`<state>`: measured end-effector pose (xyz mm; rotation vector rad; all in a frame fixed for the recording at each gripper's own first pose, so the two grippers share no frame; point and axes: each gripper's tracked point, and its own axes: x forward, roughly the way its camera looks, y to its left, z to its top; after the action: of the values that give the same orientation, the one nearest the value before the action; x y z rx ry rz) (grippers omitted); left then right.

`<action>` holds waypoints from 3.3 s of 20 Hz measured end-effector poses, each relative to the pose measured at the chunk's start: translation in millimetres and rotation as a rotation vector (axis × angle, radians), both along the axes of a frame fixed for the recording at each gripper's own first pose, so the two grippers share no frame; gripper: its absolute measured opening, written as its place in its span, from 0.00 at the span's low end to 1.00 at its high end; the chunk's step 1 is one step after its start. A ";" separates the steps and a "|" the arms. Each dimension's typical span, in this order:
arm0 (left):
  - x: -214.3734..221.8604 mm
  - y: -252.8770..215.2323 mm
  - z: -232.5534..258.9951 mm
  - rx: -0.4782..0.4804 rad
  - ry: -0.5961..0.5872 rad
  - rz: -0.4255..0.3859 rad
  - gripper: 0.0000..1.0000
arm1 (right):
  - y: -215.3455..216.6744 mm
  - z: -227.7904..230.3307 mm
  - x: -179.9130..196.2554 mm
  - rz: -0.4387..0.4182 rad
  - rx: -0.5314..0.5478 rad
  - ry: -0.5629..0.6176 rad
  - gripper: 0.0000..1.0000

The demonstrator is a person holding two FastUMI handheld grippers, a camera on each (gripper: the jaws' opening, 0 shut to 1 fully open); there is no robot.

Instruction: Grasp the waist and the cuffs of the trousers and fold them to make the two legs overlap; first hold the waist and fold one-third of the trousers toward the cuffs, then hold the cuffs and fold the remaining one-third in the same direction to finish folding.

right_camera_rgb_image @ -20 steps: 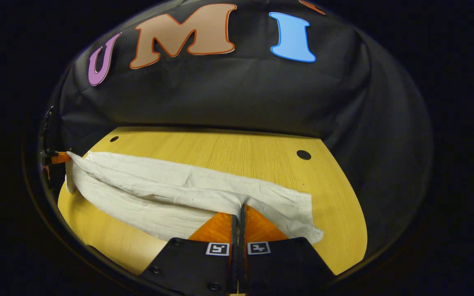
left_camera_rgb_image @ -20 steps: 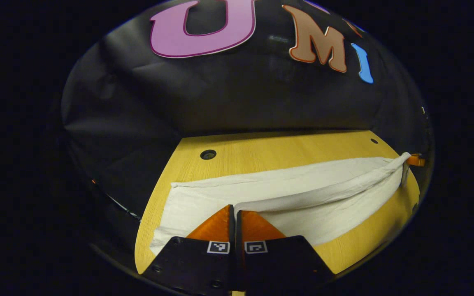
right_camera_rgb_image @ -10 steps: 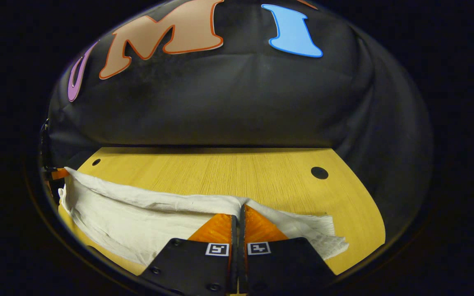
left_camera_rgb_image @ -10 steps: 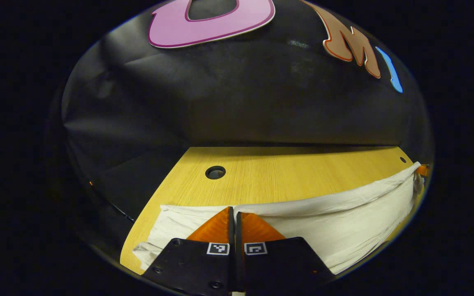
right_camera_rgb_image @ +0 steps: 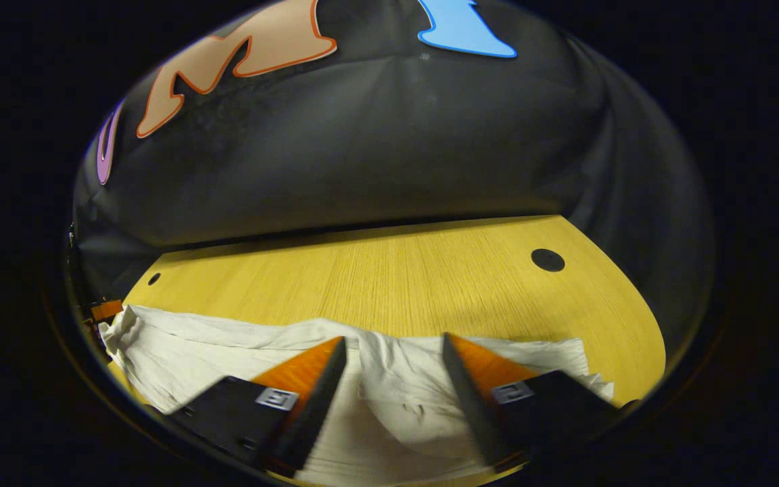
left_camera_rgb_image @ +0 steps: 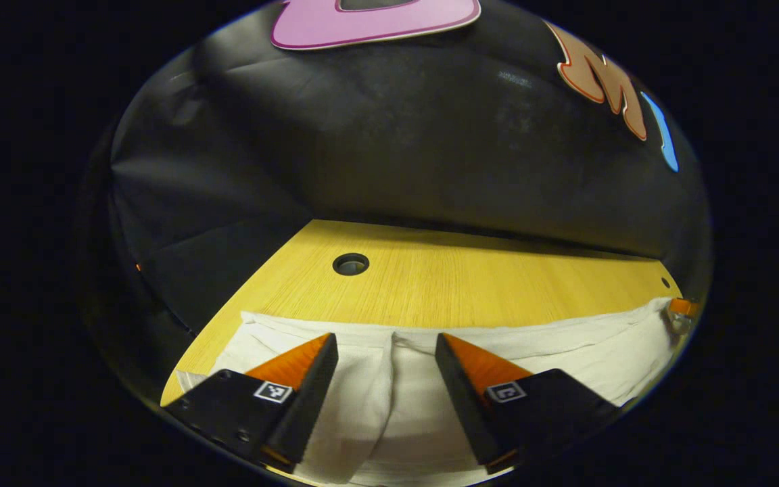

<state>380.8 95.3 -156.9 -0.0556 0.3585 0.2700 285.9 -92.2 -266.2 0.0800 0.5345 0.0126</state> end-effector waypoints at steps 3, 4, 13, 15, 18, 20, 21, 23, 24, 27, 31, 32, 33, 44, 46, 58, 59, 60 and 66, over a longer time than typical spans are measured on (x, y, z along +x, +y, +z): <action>-3.0 -3.5 29.7 0.027 -0.074 0.022 0.95 | -11.1 29.8 -6.4 -0.014 0.006 -0.057 0.97; -5.3 -9.4 39.7 0.024 -0.096 0.016 0.95 | -18.2 39.0 -7.4 -0.027 0.009 -0.075 0.97; -13.5 -15.2 54.5 0.003 -0.145 0.002 0.95 | -147.2 66.7 -77.3 -0.226 -0.024 -0.080 0.96; -11.7 -13.8 55.0 0.000 -0.142 0.016 0.95 | -163.9 50.0 -95.0 -0.261 0.002 -0.044 0.93; -8.1 -12.8 55.3 0.000 -0.136 0.032 0.95 | -172.1 18.9 -108.7 -0.290 0.070 0.014 0.96; -6.8 -12.0 55.7 0.005 -0.125 0.045 0.95 | -172.3 -0.7 -112.9 -0.298 0.112 0.050 0.93; -4.8 -11.6 54.5 0.006 -0.119 0.054 0.96 | -171.9 -7.0 -113.5 -0.303 0.133 0.061 0.96; -2.7 -13.5 53.0 0.001 -0.113 0.067 0.95 | -168.6 -17.9 -110.3 -0.318 0.182 0.070 0.93; -3.5 -13.1 51.4 0.000 -0.113 0.072 0.95 | -164.6 -21.4 -108.1 -0.324 0.218 0.071 0.97; -1.8 -12.9 51.7 0.000 -0.115 0.083 0.95 | -163.0 -30.9 -100.7 -0.339 0.288 0.078 0.93; -1.4 -12.6 52.0 0.000 -0.119 0.102 0.95 | -159.4 -30.5 -91.5 -0.342 0.370 0.071 0.84; -0.8 -12.0 51.9 0.002 -0.120 0.103 0.95 | -159.2 -34.4 -89.6 -0.348 0.375 0.071 0.70; -1.0 -11.6 52.1 0.005 -0.118 0.105 0.95 | -161.2 -37.1 -88.6 -0.353 0.379 0.073 0.65; 0.4 -16.3 52.2 -0.009 -0.125 0.090 0.95 | -143.9 10.9 -88.3 -0.307 0.313 -0.016 0.14; 0.0 -16.6 51.2 -0.026 -0.125 0.092 0.96 | -134.4 35.7 -94.3 -0.278 0.278 -0.056 0.14; -5.9 -8.6 50.9 -0.045 -0.109 0.073 0.96 | 49.8 162.0 -103.5 -0.096 0.129 -0.256 0.14; -6.6 -6.7 50.4 -0.043 -0.109 0.072 0.96 | 74.2 168.2 -103.1 -0.069 0.126 -0.264 0.14; -7.9 -5.6 48.7 -0.039 -0.102 0.071 0.96 | 99.6 173.1 -103.3 -0.043 0.127 -0.272 0.14; -17.4 -0.5 41.1 -0.054 -0.056 0.078 0.96 | 236.6 149.6 -115.1 0.138 0.104 -0.253 0.14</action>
<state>363.4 94.8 -115.8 -0.1297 0.3087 0.3354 170.8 144.4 -116.6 0.1409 0.2852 0.1831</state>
